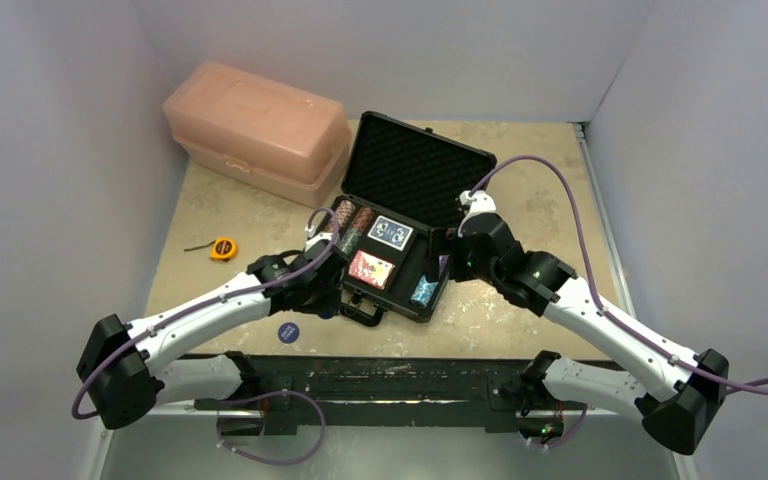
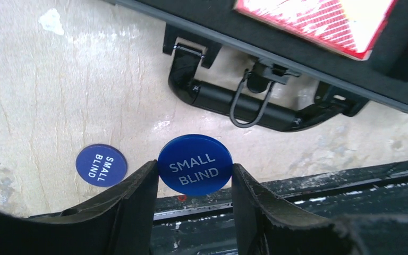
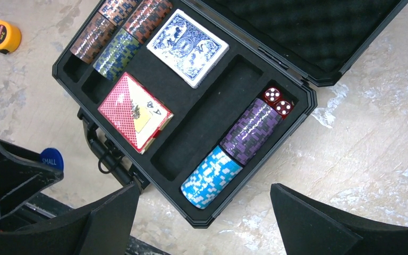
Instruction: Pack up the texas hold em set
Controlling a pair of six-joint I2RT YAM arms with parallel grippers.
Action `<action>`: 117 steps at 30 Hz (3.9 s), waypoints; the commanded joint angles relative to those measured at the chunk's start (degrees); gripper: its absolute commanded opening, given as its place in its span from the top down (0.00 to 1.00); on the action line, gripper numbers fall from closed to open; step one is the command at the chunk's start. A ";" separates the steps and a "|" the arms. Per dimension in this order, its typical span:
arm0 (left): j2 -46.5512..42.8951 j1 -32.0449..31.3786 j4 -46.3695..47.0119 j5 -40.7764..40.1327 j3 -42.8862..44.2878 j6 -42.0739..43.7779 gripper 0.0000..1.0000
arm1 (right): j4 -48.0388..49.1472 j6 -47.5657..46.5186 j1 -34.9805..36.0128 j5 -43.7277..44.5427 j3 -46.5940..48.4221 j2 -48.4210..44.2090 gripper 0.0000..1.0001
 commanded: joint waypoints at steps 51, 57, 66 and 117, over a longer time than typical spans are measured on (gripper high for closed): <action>43.24 6.10 -6.57 4.76 59.98 19.05 0.69 | -4.09 10.32 -0.19 11.94 -2.63 -11.44 0.01; 47.93 6.98 -7.50 4.87 63.59 17.97 0.69 | -4.27 9.87 -0.18 11.94 -2.84 -11.79 0.01; 54.68 7.17 -10.74 1.69 68.75 13.49 0.69 | -4.43 8.73 -0.12 11.50 -3.43 -12.57 0.01; 42.10 7.08 -6.81 -1.51 55.84 14.10 0.20 | -2.94 9.33 -0.11 10.48 -3.75 -11.15 0.01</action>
